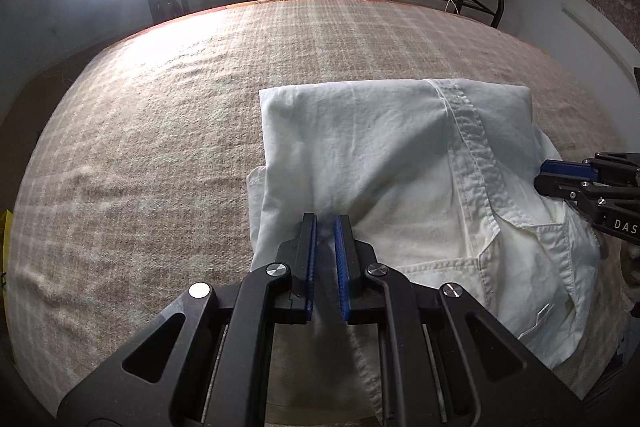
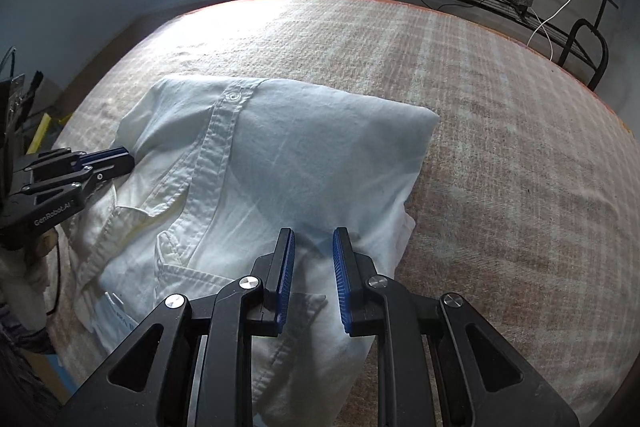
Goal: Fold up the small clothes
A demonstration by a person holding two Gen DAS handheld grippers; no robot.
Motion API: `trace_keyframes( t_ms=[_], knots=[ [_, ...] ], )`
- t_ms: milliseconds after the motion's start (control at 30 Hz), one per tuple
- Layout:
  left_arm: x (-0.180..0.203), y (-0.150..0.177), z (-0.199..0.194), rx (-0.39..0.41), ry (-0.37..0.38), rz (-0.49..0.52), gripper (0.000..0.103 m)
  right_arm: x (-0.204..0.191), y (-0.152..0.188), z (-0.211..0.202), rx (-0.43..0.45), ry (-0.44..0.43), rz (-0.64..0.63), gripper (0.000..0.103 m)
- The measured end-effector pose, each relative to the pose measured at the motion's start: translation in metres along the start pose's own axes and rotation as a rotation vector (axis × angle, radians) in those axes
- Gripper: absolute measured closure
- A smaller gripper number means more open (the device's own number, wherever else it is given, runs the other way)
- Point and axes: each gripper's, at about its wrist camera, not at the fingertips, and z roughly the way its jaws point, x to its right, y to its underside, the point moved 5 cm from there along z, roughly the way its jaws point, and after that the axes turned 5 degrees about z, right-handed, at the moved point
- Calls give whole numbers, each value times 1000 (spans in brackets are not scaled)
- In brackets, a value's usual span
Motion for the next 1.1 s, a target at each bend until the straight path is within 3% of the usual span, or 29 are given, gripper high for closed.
trace_keyframes(
  t_ms=[200, 300, 433, 567, 667, 733, 833, 1000, 1100],
  knots=[
    [-7, 3, -3, -1, 20, -3, 93, 4, 7, -4, -23, -12, -6, 86],
    [-20, 2, -13, 0, 47, -67, 93, 8, 8, -14, -32, -18, -3, 87],
    [-38, -18, -26, 73, 70, -137, 93, 16, -8, -42, 76, -76, 68, 87],
    [-36, -44, -14, 76, 156, -178, 93, 28, -35, -35, 138, -59, 145, 84],
    [-27, -63, -1, 105, 120, -138, 93, 29, -55, -18, 157, -54, 198, 84],
    [-24, -66, 16, 81, 106, -119, 93, 28, -64, -6, 159, -46, 214, 84],
    [-27, -56, 44, 0, 66, -105, 93, 26, -63, 20, 99, 20, 186, 84],
    [-44, -52, 45, -6, 35, -104, 93, 40, -52, 27, 59, 110, 164, 83],
    [-71, -42, 35, -22, 9, -173, 93, 66, -41, 17, 29, 217, 196, 82]
  ],
)
